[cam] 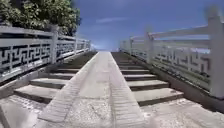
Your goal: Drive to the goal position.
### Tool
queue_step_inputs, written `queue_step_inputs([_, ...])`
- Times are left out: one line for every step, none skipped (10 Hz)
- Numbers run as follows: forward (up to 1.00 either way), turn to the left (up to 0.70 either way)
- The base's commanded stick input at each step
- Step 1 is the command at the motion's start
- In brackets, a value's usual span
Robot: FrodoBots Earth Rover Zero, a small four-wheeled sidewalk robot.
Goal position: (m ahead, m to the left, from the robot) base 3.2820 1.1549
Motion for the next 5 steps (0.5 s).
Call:
queue_step_inputs([0.70,0.00])
queue_step_inputs([0.70,0.00])
queue_step_inputs([0.70,0.00])
queue_step_inputs([0.70,0.00])
queue_step_inputs([0.70,0.00])
